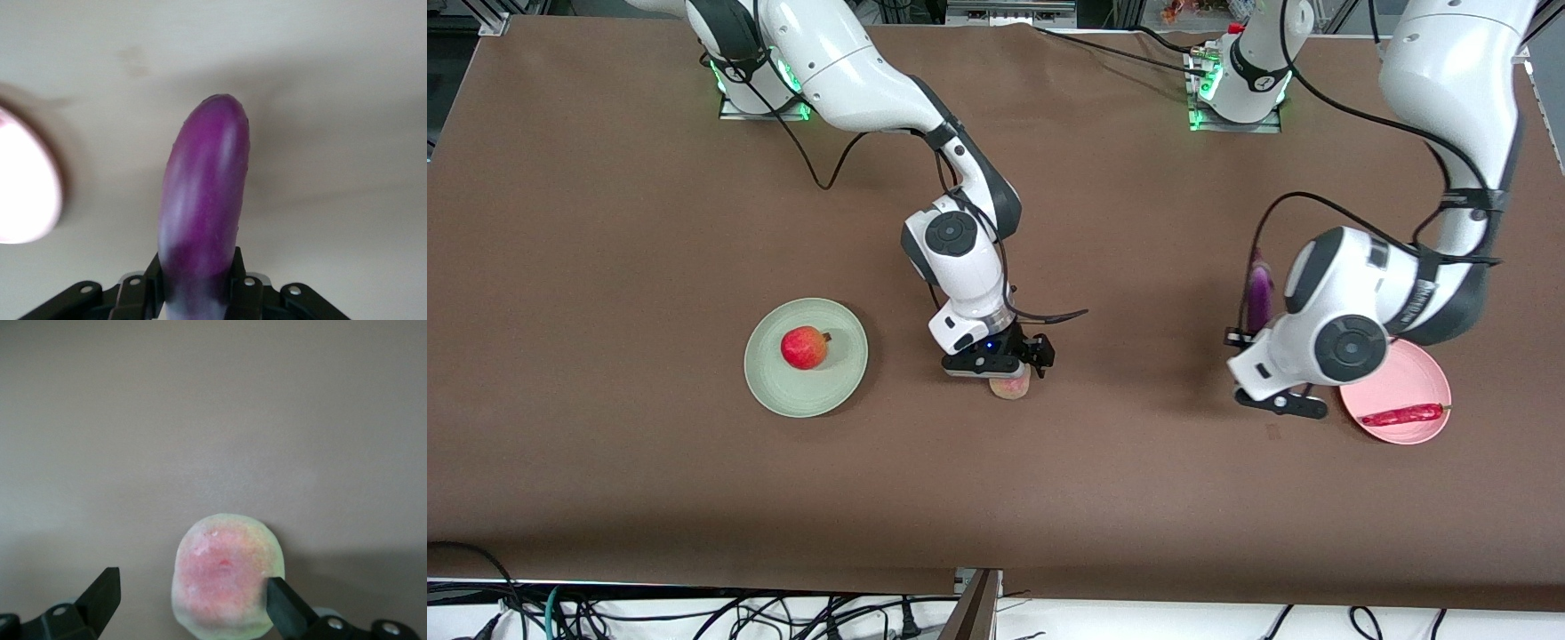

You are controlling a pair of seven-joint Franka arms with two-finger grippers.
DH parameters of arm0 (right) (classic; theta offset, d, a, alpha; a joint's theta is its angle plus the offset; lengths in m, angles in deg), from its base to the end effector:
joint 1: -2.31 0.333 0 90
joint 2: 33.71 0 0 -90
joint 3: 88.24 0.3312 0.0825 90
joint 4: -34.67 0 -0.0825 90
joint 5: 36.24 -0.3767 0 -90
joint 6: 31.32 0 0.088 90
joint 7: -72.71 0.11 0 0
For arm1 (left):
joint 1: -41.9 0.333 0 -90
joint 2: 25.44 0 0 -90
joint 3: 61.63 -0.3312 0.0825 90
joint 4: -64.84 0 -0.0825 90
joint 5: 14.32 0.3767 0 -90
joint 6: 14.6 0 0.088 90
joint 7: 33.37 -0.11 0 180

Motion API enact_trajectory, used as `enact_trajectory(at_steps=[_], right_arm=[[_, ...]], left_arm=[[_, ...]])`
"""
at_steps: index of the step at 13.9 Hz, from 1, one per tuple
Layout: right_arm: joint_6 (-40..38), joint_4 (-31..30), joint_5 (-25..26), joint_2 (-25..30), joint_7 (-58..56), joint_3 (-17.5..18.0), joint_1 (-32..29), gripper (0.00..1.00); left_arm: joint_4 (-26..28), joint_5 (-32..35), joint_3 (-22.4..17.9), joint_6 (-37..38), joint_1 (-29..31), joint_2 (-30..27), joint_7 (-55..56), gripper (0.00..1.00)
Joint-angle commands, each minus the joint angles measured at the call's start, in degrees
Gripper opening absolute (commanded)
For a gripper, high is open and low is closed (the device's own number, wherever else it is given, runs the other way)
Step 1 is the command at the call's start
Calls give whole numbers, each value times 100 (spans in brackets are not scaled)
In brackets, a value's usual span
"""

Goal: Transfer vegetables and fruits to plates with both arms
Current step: 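Lift the purple eggplant with the left gripper while the right gripper grasps the peach, then lower the eggplant onto the pink plate while the right gripper carries the peach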

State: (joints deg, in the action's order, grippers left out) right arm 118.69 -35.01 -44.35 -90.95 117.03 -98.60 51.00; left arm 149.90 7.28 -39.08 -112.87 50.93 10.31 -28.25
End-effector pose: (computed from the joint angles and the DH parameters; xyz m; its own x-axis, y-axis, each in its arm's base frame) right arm 0.5973 0.5307 0.2234 0.9388 -0.1354 0.3168 -0.0525 -0.9650 -0.2568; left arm 0.6657 -0.0789 0.3191 0.9239 -0.2007 -0.3258 -0.2558 -0.9571 -0.1361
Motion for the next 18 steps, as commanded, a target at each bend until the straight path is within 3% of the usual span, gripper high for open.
enact_trajectory(at_steps=[1, 4, 7, 8, 9, 10, 12, 14, 18], right_arm=[[19, 165, 317, -200, 76, -45, 96, 100], [55, 139, 545, -314, 85, -54, 140, 100], [55, 7, 652, -306, 94, -54, 149, 99], [55, -2, 661, -297, 77, -54, 149, 89], [46, 7, 652, -288, 59, -54, 141, 69], [37, 7, 652, -279, 59, -62, 140, 50], [28, 7, 643, -253, 50, -71, 140, 22], [-15, -2, 643, -183, 24, -71, 123, 11], [-761, -124, 661, 281, -99, -167, 97, 5]], left_arm=[[-104, 773, 48, 168, 212, 2, -687, 16], [-95, 1222, 39, 159, 730, 11, -1458, 20], [-51, 2144, 13, 107, 1037, 133, -2015, 19], [-60, 2138, 30, -7, 1274, 273, -2050, 19], [-25, 1998, 48, -295, 1502, 362, -2120, 19], [71, 1597, 48, -620, 1714, 423, -2130, 17], [335, 769, 48, -1104, 2127, 450, -2200, 15], [458, 557, 57, -1491, 2312, 468, -2384, 16], [476, 160, 48, -1923, 2559, 740, -2797, 17]])
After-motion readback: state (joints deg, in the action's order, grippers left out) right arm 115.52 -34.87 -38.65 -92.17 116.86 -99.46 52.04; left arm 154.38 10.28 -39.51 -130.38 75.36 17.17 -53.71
